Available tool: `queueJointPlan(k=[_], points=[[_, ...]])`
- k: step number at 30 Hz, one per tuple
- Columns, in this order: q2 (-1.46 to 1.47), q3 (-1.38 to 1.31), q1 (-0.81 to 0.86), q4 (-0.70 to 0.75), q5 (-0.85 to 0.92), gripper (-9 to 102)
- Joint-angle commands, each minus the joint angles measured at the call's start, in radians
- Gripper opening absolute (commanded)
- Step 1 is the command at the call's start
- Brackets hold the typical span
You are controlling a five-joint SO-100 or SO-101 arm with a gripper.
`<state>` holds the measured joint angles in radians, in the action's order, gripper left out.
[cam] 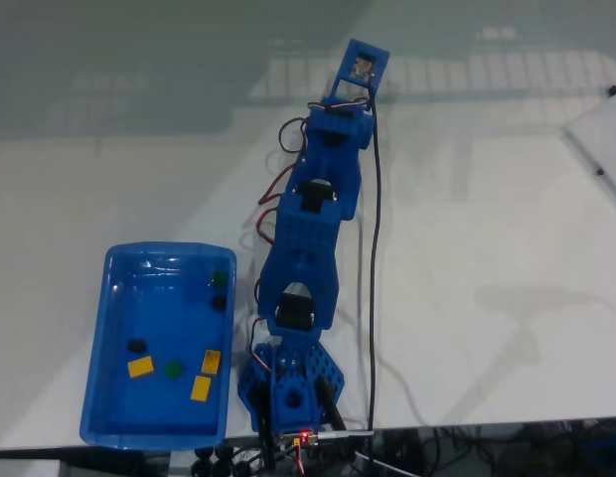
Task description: Pick up all the lego then put into the bin
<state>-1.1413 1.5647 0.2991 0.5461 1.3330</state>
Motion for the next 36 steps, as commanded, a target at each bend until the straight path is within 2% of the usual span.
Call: queueJointPlan(k=[1,19,31,36], points=[[0.002,-0.031,-0.017,0.0,0.012,20],[-0.049,0.032,-0.021,0.005,0.043,19],[-0.044,0.044,-0.015,-0.008,0.064,0],[-0.043,0.044,-0.018,-0.011,0.058,0]])
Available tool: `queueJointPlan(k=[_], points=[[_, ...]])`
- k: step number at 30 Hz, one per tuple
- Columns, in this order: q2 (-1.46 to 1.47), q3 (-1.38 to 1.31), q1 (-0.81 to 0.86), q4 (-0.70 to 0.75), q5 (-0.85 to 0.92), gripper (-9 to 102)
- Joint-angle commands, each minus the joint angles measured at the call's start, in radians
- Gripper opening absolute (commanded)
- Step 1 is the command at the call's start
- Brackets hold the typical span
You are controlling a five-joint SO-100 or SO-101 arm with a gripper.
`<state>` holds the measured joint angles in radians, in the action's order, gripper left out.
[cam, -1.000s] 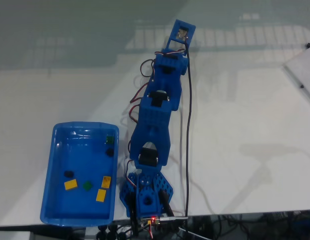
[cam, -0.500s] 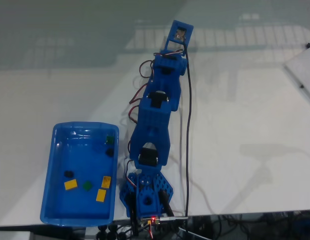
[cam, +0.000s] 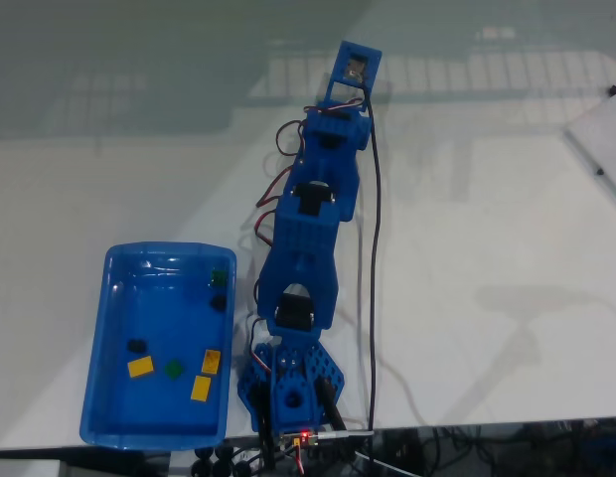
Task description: Pick up all the lego then put into the bin
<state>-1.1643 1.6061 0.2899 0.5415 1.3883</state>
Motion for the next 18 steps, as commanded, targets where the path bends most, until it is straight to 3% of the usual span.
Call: queueJointPlan(k=[1,6,11,18], points=[[-0.023,0.003,-0.012,-0.009,-0.005,0],[-0.141,0.003,-0.054,0.006,-0.114,0],[-0.488,0.043,-0.152,0.087,-0.334,0],[-1.124,0.224,-0.474,0.385,-0.445,0]])
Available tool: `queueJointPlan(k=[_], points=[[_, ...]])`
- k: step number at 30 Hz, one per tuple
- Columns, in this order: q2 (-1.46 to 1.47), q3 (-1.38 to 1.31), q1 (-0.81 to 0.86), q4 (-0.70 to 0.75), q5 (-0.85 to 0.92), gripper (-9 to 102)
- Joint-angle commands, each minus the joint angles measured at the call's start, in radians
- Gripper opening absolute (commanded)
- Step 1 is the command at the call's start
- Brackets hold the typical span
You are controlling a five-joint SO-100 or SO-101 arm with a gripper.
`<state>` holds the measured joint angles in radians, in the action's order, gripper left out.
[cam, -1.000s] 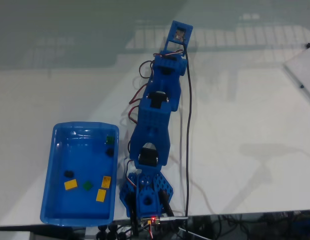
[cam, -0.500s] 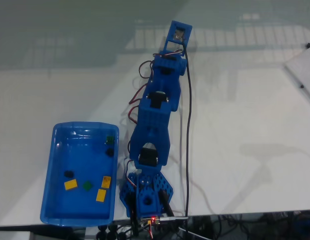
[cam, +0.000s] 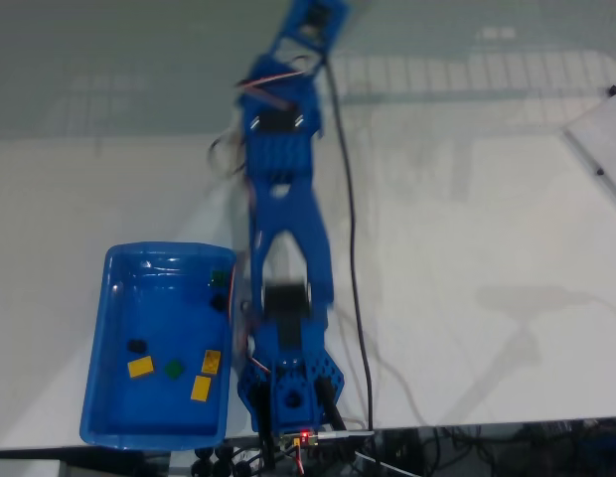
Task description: Pick up all the lego then put into the bin
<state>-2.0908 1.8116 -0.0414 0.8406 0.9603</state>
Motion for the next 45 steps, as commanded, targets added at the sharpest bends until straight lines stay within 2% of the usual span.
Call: queueJointPlan(k=[1,6,9,12,19,23,26,29,35,40,45], points=[[-0.275,0.038,-0.215,0.156,-0.005,0],[-0.529,0.092,-0.653,0.534,0.035,0],[-0.62,0.129,-0.902,0.692,0.023,0],[-0.687,0.189,-1.089,0.792,0.021,0],[-0.699,0.325,-1.301,0.884,0.02,2],[-0.692,0.337,-1.325,0.896,0.008,15],[-0.69,0.33,-1.295,0.894,0.017,24],[-0.689,0.318,-1.227,0.888,0.048,29],[-0.709,0.301,-0.94,0.816,0.173,32],[-0.71,0.331,-0.485,0.522,0.241,30],[-0.709,0.48,-0.061,0.155,0.321,19]])
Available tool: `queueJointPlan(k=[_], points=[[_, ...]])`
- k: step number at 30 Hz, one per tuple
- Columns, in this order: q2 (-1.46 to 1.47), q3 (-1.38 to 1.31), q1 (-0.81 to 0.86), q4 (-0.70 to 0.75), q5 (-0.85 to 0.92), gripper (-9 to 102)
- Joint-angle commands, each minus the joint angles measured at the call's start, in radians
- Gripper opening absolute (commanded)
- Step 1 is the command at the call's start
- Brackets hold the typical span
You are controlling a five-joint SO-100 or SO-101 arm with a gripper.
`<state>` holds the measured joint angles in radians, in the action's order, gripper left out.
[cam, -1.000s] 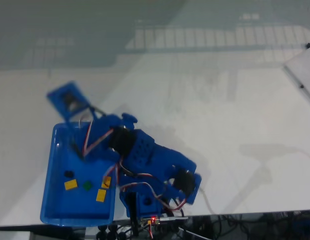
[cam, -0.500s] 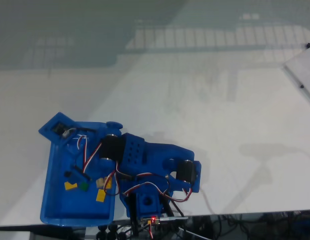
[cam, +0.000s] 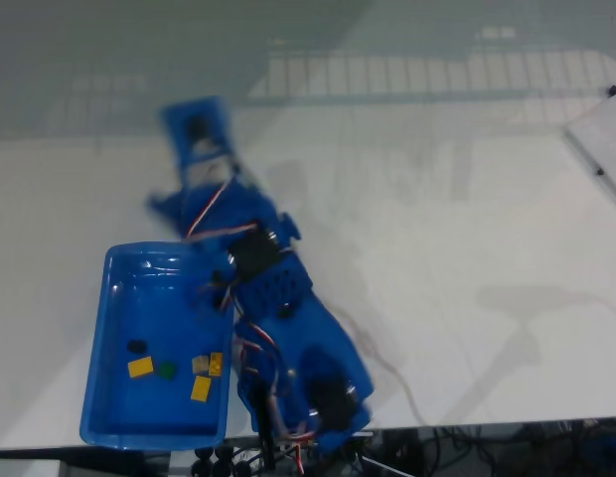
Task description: Pick up all the lego then put into the bin
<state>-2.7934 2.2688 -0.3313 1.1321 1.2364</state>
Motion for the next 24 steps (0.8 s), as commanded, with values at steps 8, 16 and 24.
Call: queueJointPlan(k=[8,16,24], points=[[-0.058,0.305,0.522,-0.342,0.147,0],[-0.224,0.578,0.54,-0.354,0.221,0],[-0.336,0.787,0.563,-0.344,0.291,0]])
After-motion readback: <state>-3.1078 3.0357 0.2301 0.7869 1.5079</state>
